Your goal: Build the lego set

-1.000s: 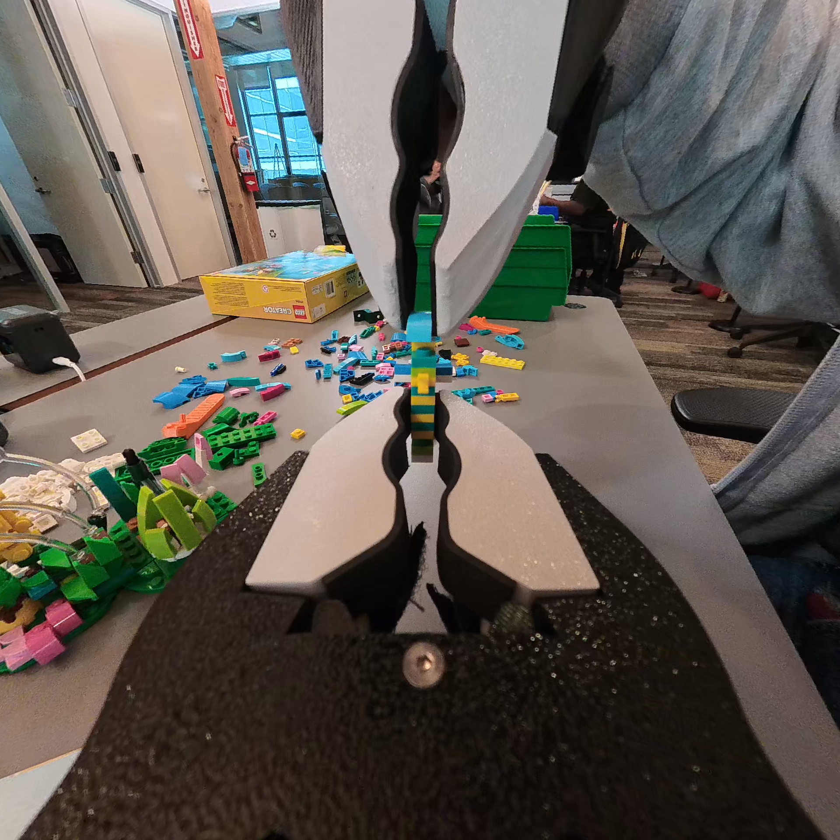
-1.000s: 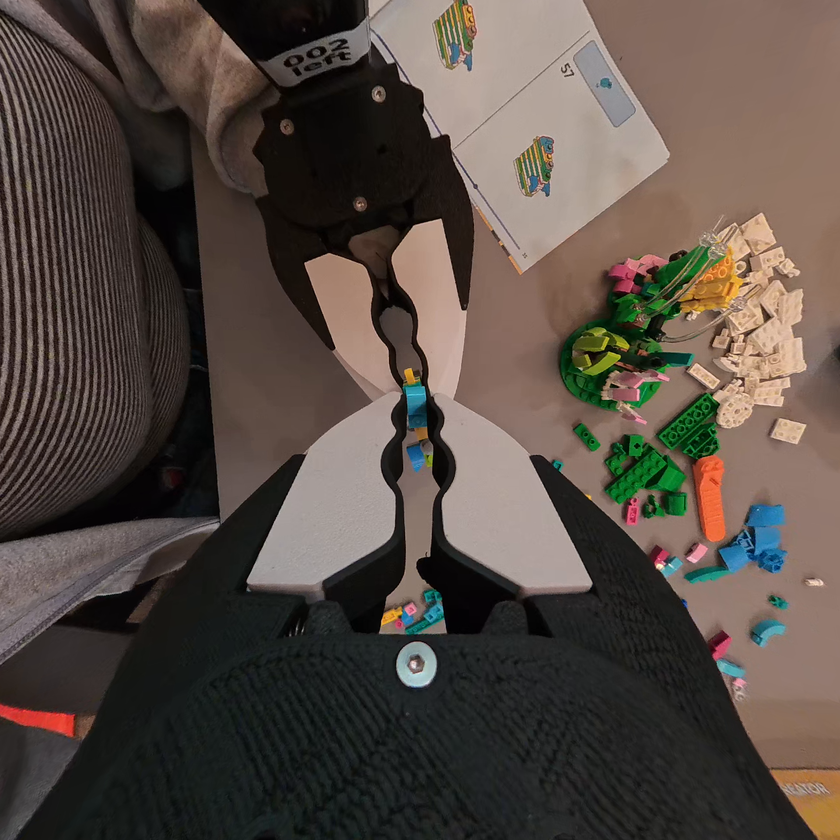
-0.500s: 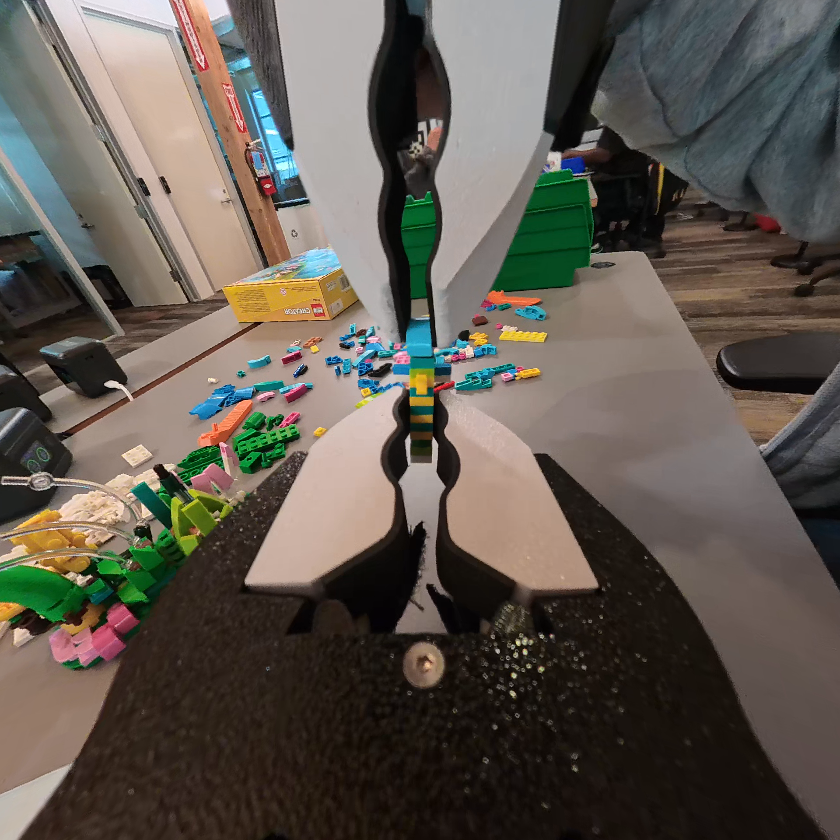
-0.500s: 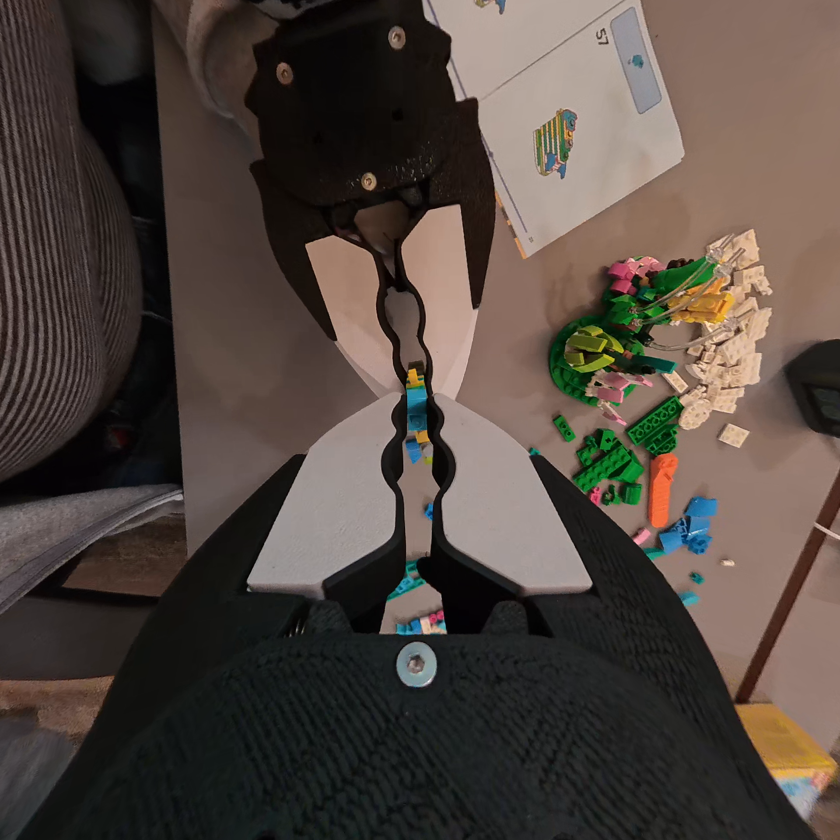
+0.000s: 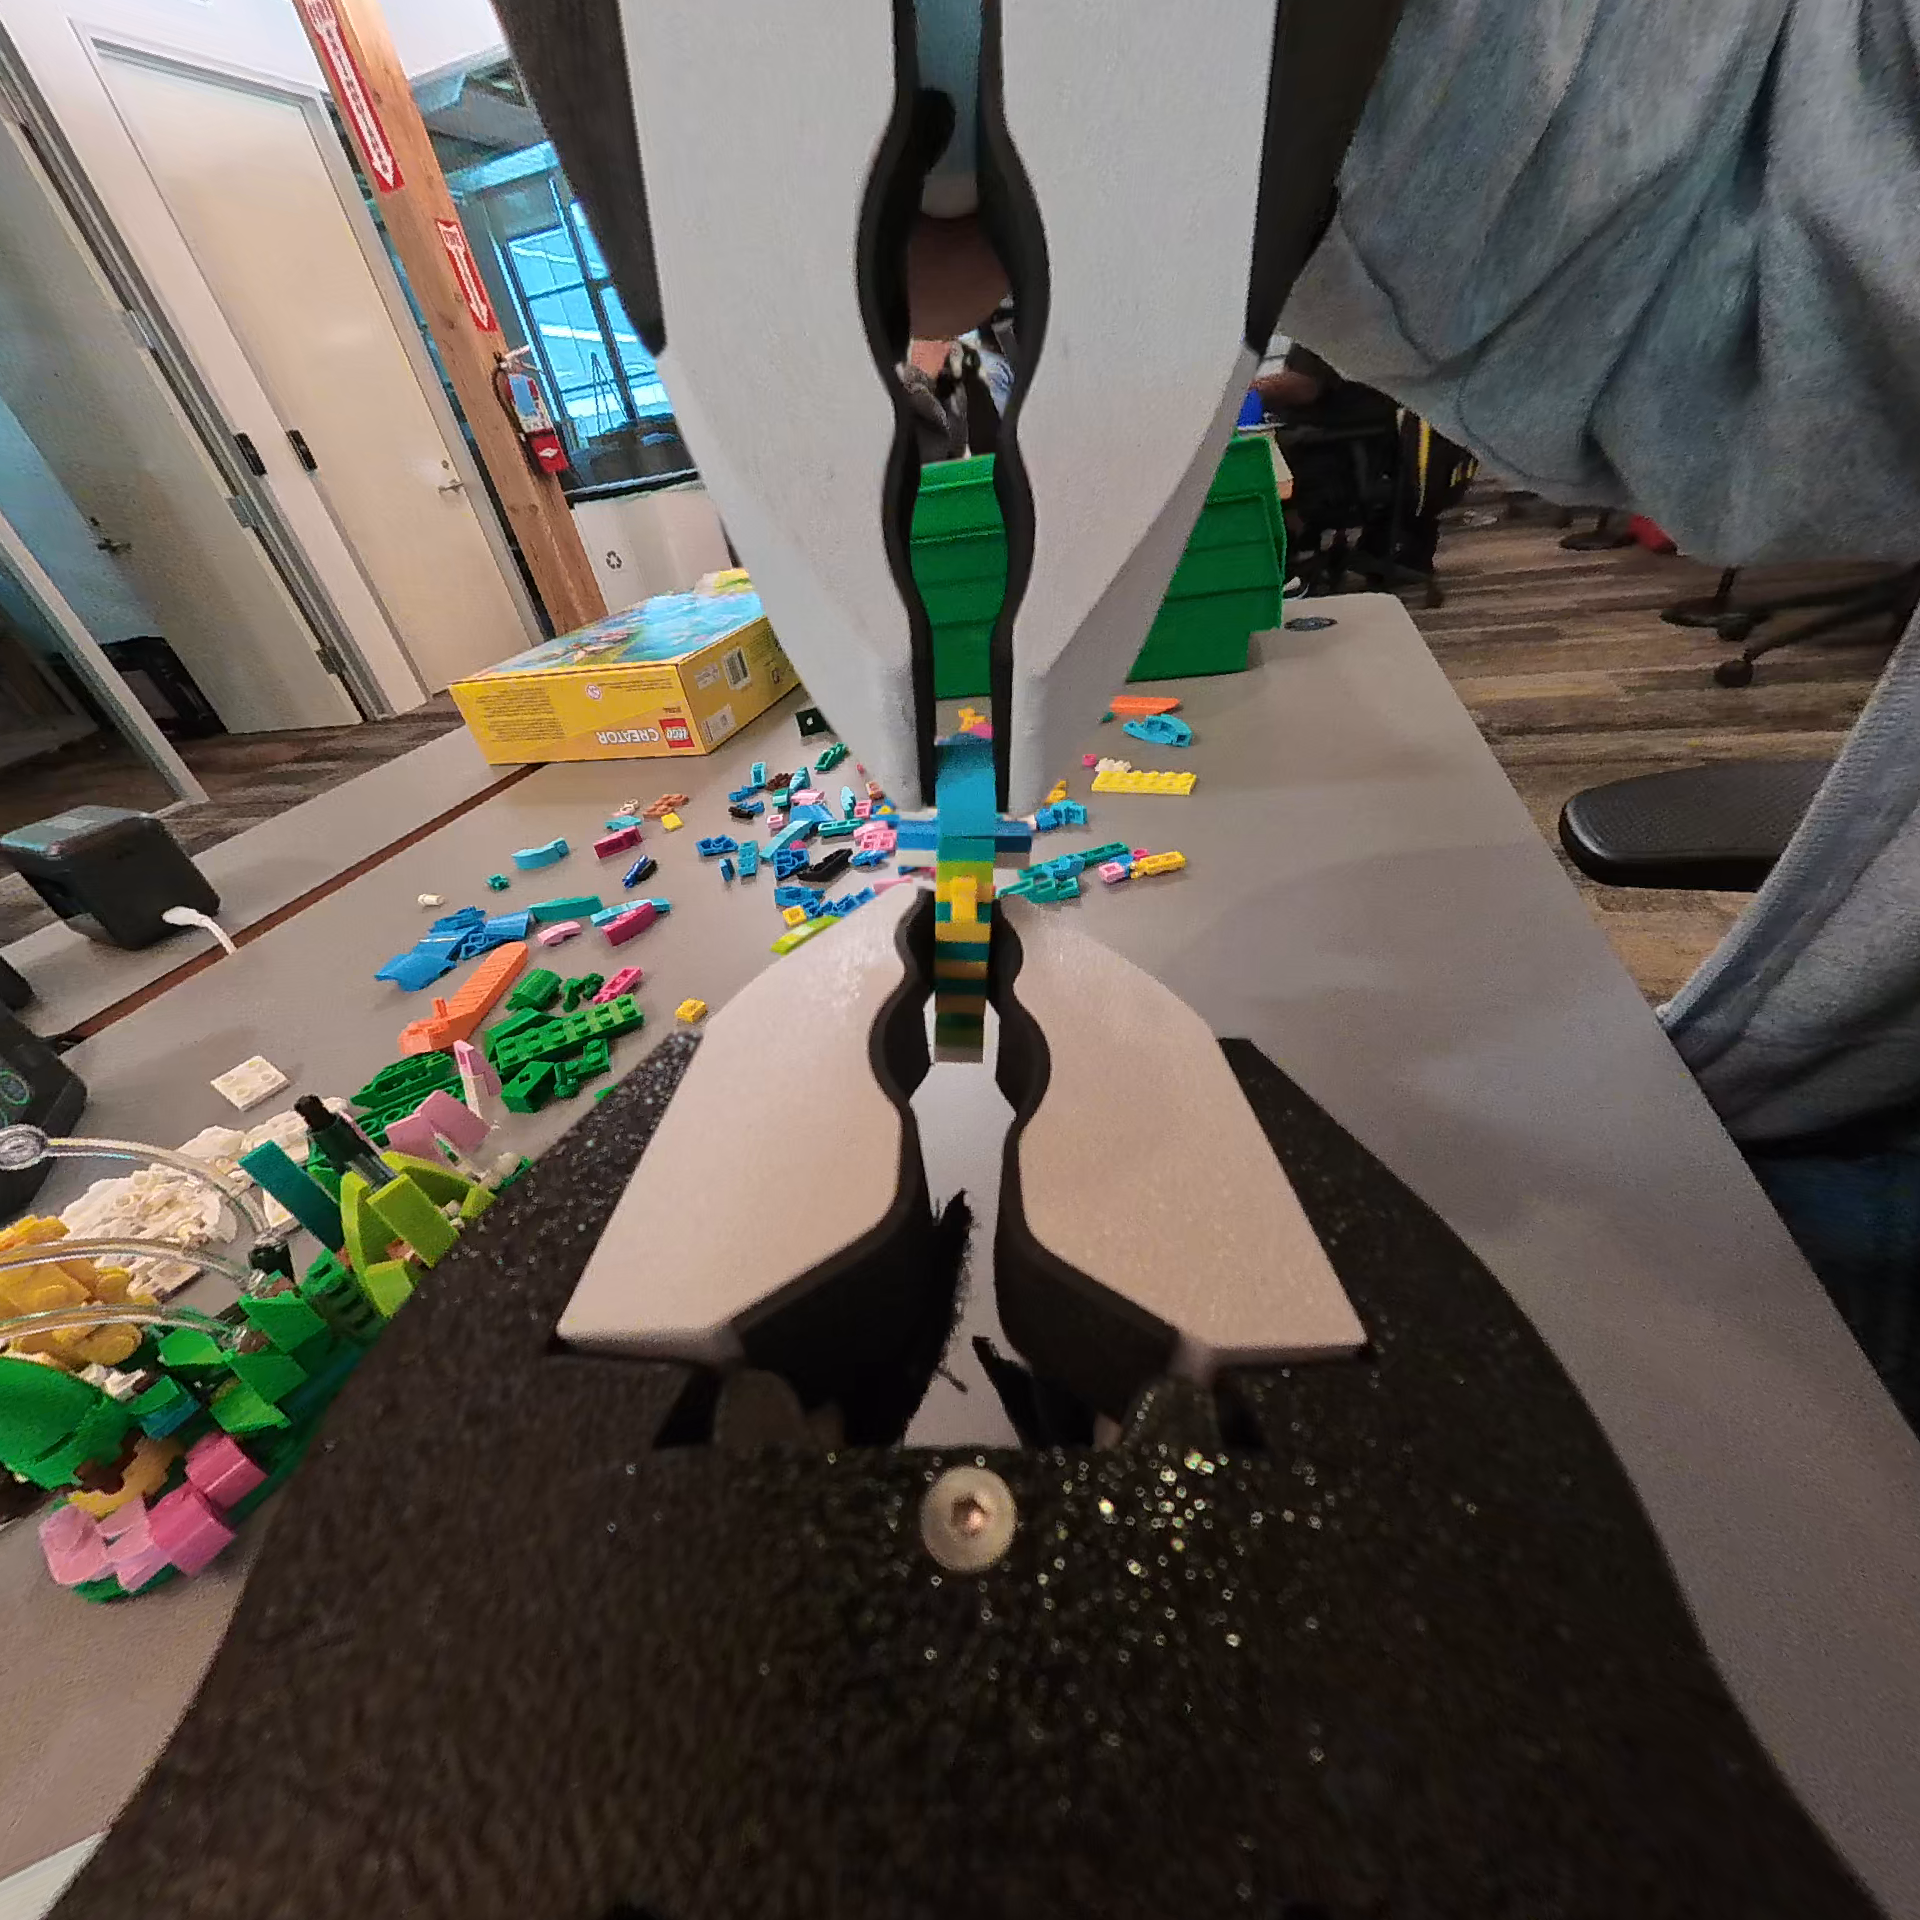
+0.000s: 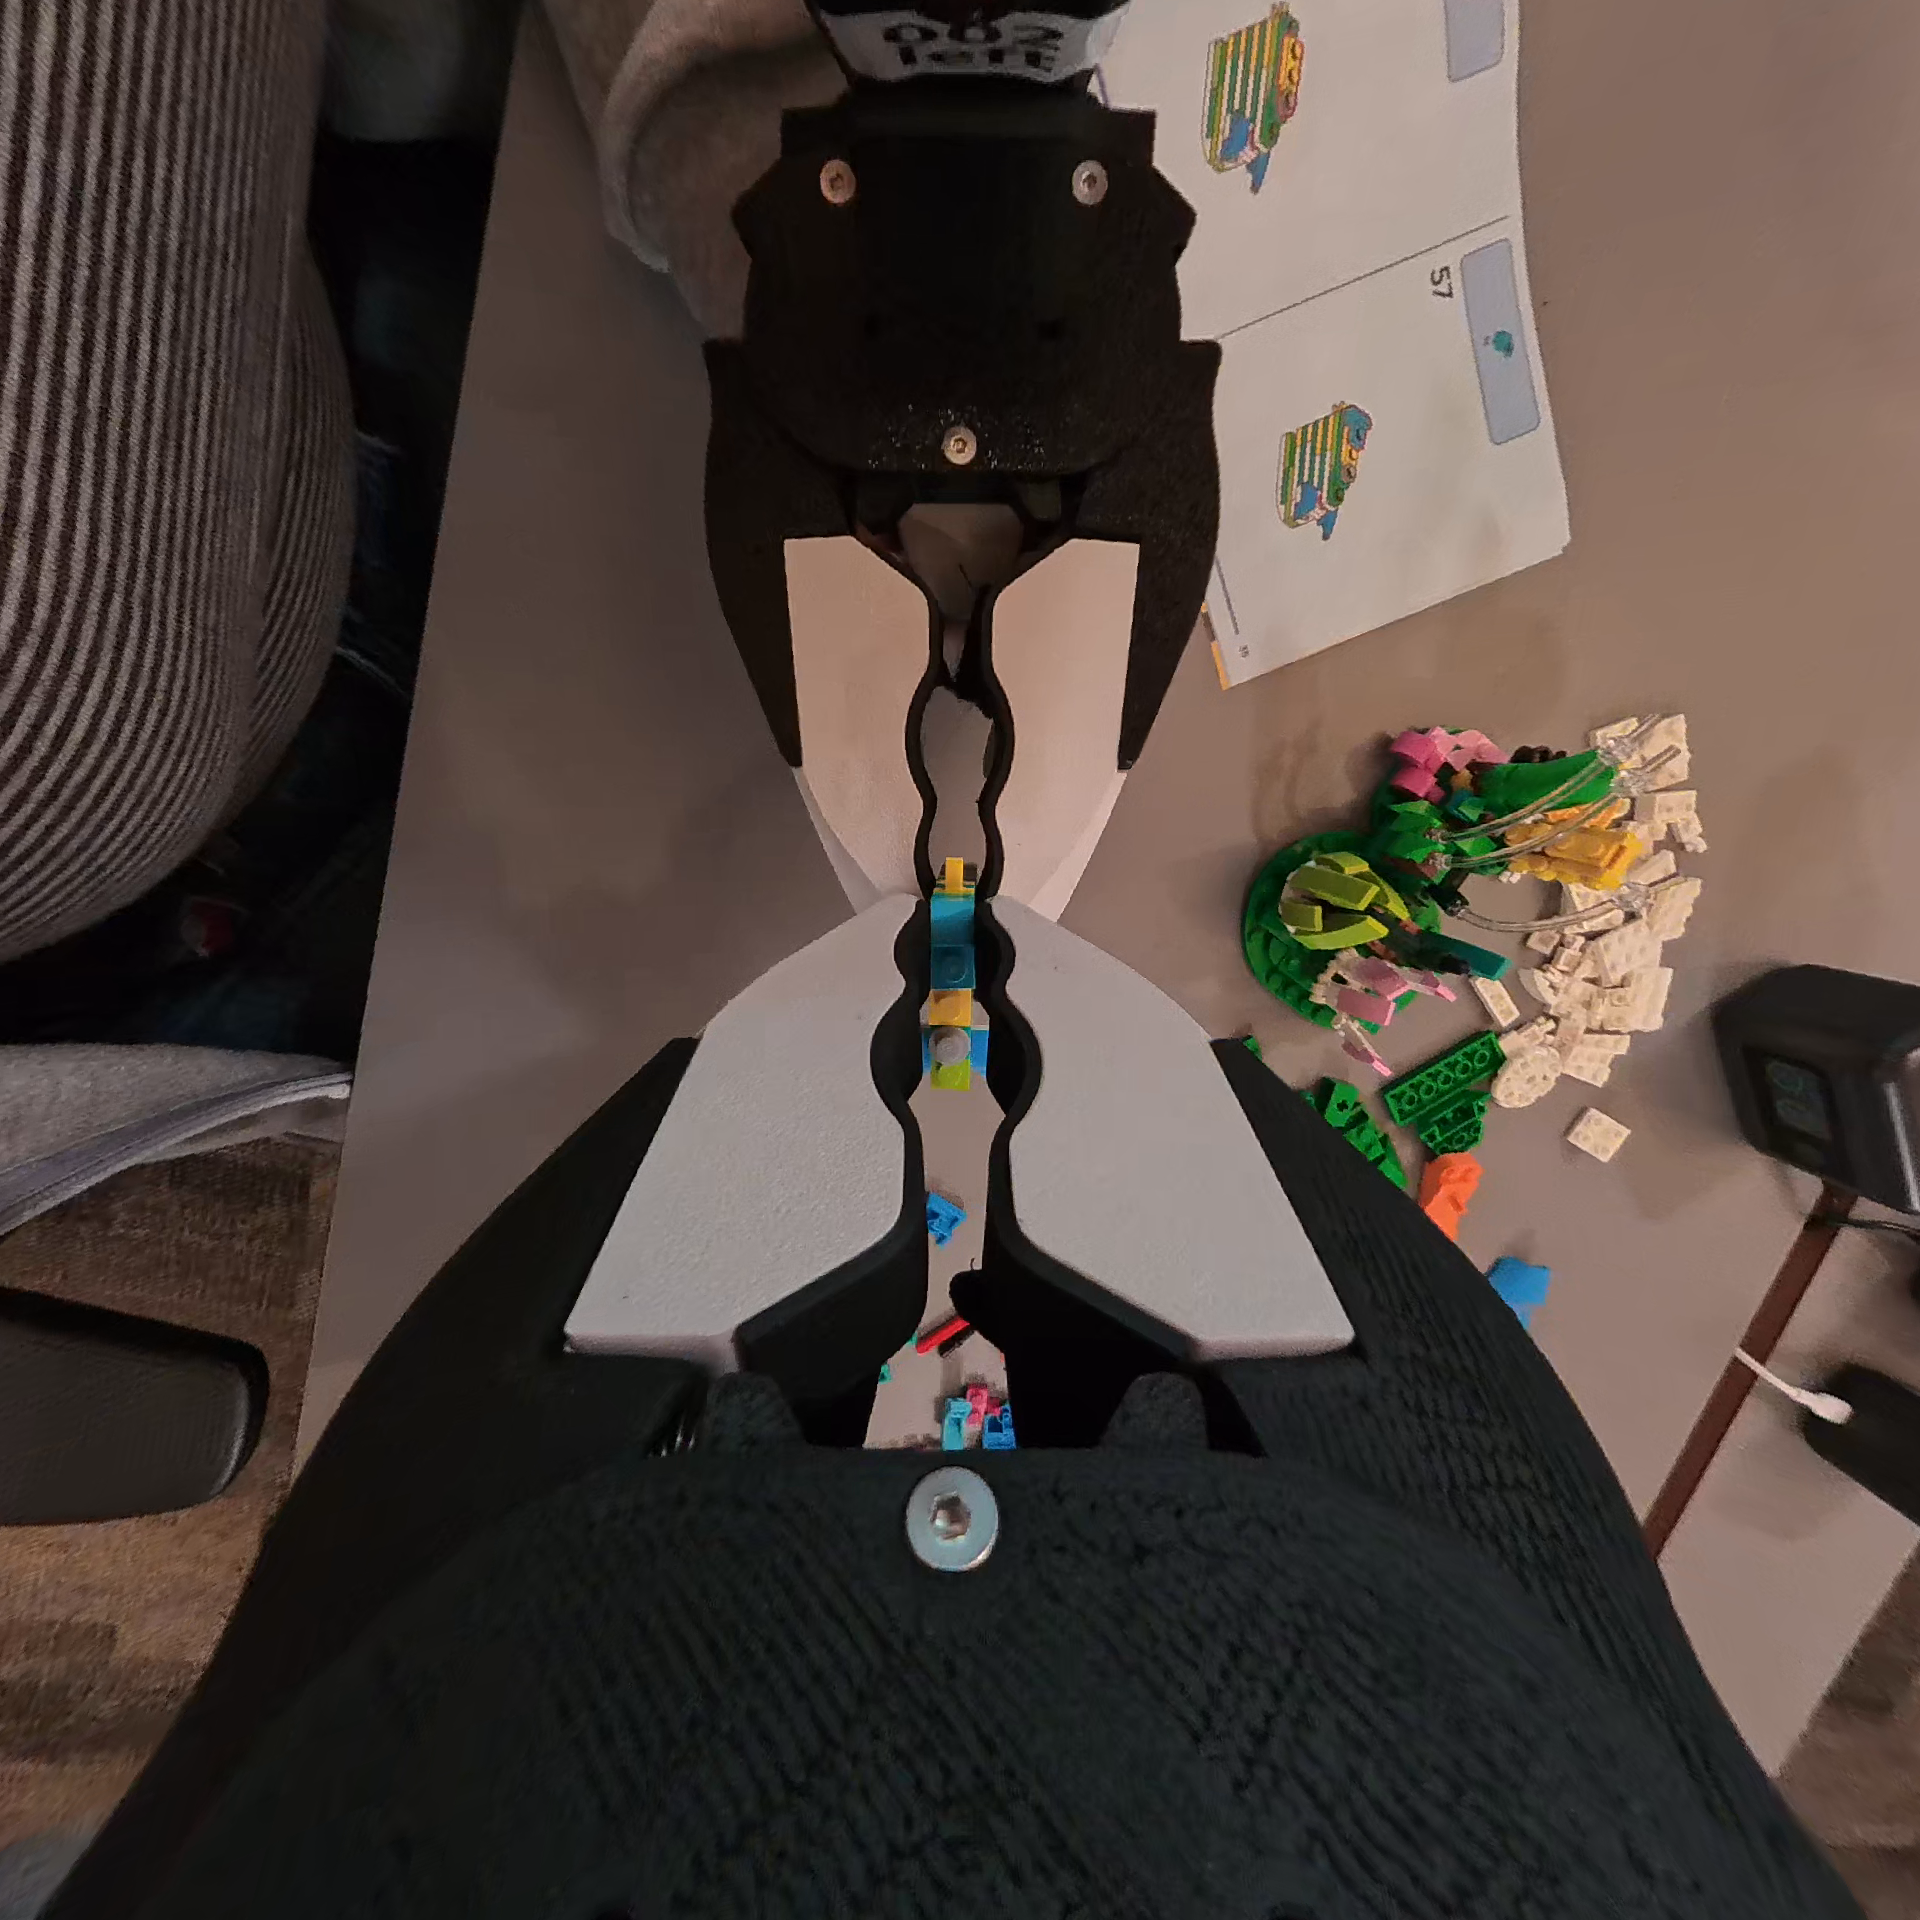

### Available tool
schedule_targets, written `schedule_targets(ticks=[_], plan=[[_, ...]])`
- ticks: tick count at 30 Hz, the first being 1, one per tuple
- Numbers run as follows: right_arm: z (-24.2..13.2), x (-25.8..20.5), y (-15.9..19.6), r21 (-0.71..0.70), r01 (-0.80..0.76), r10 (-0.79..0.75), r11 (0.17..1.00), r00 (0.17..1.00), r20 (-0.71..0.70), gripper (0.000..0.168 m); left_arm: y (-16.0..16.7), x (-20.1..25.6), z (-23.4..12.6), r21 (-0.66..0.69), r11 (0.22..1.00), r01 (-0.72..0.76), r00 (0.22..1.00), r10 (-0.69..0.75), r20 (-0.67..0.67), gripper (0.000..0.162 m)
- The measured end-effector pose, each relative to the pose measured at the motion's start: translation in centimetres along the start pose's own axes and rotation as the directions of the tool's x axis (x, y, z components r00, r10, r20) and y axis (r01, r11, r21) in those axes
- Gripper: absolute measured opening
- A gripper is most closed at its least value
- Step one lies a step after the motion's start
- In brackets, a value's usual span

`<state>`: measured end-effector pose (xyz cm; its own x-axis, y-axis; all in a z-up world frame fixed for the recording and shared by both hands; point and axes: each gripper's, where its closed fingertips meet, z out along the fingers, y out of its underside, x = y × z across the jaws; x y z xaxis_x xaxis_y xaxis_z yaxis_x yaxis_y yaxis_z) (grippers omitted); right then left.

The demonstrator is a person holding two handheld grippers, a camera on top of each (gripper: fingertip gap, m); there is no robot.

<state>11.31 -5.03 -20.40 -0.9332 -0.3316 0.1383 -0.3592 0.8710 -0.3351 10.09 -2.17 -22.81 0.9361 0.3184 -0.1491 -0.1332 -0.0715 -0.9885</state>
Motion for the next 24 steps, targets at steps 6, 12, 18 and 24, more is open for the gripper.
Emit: schedule_targets(ticks=[6, 12, 18, 24], plan=[[0.4, 0.2, 0.5, -0.003, -0.004, 0.004, 1.0, 1.0, -0.023, 0.007, 0.6, 0.0, 0.2, -0.038, 0.999, 0.023, 0.999, -0.023, -0.023, 0.008], [0.7, 0.3, 1.0, -0.017, -0.082, 0.081, 0.996, 0.995, -0.053, 0.007, 1.3, -0.1, 0.5, -0.091, 0.995, 0.041, 0.999, -0.043, -0.024, 0.008], [0.6, 0.2, 0.4, 0.024, -0.104, 0.105, 0.994, 0.993, -0.052, 0.008, 1.2, -0.2, 0.5, -0.086, 0.995, 0.054, 0.998, -0.057, -0.029, 0.008], [0.4, 0.3, 0.5, 0.048, -0.096, 0.1, 0.994, 0.99, -0.099, 0.022, 1.1, -0.5, 0.4, -0.074, 0.993, 0.094, 0.995, -0.097, -0.032, 0.008]])
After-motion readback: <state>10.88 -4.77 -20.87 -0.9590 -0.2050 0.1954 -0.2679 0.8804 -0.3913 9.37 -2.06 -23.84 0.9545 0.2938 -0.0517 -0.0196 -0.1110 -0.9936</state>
